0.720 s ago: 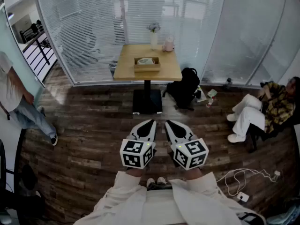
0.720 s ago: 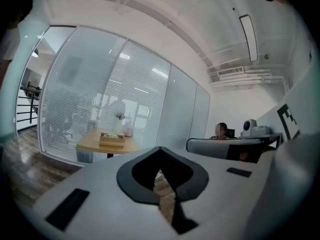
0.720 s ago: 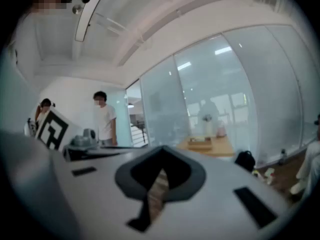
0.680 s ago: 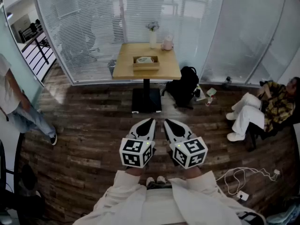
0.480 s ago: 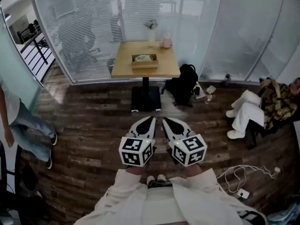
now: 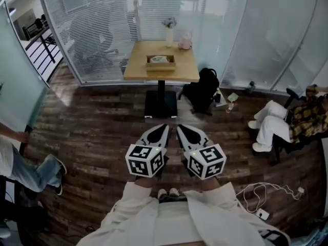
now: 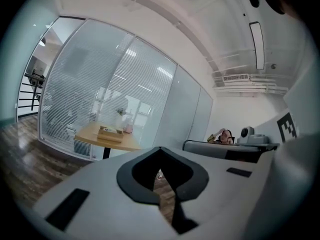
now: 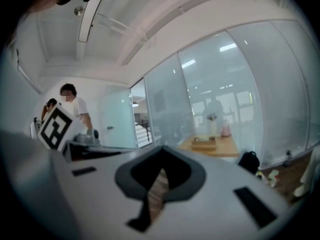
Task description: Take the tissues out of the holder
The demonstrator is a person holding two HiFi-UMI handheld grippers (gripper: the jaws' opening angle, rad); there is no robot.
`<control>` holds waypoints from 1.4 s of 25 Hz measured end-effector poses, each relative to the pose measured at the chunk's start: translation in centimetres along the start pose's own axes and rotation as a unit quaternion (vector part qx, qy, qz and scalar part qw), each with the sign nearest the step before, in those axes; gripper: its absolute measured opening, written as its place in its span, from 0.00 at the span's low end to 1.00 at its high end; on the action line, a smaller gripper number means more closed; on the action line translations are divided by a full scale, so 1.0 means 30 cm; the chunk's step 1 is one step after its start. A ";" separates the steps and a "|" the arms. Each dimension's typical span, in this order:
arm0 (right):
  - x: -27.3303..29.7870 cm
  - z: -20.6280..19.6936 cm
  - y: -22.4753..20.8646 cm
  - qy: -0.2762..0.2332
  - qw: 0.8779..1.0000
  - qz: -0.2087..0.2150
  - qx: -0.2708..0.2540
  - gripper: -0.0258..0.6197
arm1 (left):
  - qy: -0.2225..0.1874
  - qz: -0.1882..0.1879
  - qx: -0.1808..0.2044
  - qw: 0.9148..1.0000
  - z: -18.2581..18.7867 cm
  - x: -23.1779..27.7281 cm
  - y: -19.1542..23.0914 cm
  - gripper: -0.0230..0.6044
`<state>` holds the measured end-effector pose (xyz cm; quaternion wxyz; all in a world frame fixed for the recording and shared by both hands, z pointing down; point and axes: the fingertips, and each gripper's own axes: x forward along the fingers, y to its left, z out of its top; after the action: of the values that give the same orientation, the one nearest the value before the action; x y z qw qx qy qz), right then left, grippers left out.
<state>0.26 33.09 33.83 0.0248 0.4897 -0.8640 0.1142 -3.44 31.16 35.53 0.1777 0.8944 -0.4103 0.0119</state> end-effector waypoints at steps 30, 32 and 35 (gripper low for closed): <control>0.067 0.002 -0.236 -0.004 1.000 0.009 -0.008 0.06 | -0.024 -0.012 -0.014 1.000 -0.011 0.192 -0.006 0.05; 0.101 -0.007 -0.241 0.005 1.000 0.013 -0.013 0.06 | -0.021 -0.008 -0.008 1.000 -0.002 0.218 0.024 0.05; 0.162 -0.009 -0.258 0.009 1.000 0.016 -0.016 0.06 | -0.017 -0.010 -0.007 1.000 0.018 0.271 0.077 0.05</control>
<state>4.30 25.23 36.18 0.0383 0.4739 -0.8734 0.1053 0.18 23.68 37.09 0.1771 0.8974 -0.4041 -0.0078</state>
